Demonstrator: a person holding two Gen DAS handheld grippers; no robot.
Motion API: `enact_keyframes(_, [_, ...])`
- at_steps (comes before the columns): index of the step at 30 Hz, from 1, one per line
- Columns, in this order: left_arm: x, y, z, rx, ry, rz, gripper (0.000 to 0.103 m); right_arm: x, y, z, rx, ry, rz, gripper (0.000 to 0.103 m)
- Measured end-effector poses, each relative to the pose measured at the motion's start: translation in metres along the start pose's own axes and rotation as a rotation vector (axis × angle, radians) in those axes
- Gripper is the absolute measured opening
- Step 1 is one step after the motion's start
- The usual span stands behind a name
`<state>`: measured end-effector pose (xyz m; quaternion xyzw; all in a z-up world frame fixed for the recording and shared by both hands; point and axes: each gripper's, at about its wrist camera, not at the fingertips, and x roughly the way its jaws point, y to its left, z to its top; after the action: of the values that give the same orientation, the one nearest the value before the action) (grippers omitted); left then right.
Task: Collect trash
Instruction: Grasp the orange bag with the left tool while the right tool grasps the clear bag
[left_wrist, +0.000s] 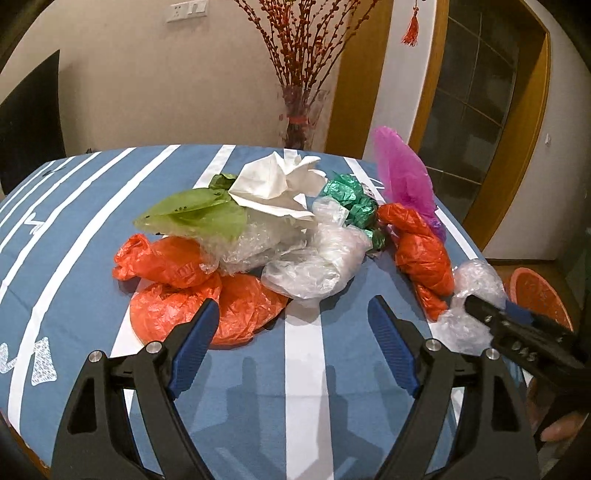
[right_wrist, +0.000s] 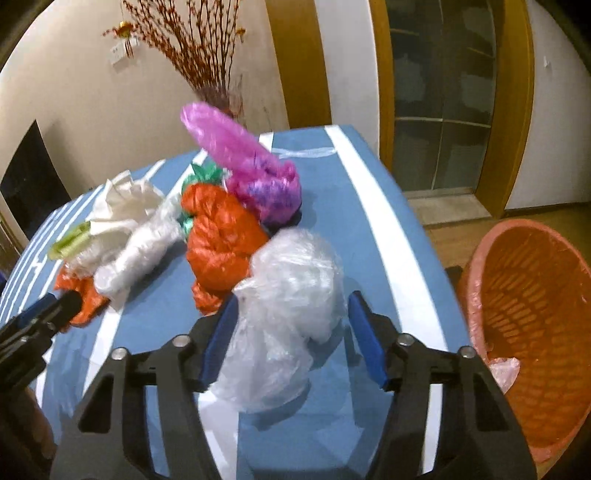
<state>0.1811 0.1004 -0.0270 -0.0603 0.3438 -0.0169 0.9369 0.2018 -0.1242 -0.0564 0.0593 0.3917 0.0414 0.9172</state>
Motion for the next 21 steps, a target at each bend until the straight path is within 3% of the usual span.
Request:
enact_keyframes(4, [0.000, -0.005, -0.003, 0.001, 0.008, -0.013, 0.081, -0.001, -0.005, -0.003, 0.006, 0.011, 0.012, 0.031])
enact_keyframes(7, [0.005, -0.015, -0.001, 0.013, 0.020, -0.034, 0.081, -0.009, -0.011, -0.004, 0.005, -0.008, 0.001, 0.026])
enact_keyframes(17, [0.026, -0.070, 0.011, 0.063, 0.049, -0.114, 0.081, -0.038, -0.057, -0.008, 0.071, -0.067, -0.058, 0.024])
enact_keyframes(21, [0.038, -0.093, 0.019, 0.086, 0.042, -0.113, 0.081, -0.046, -0.075, -0.012, 0.109, -0.076, -0.065, 0.024])
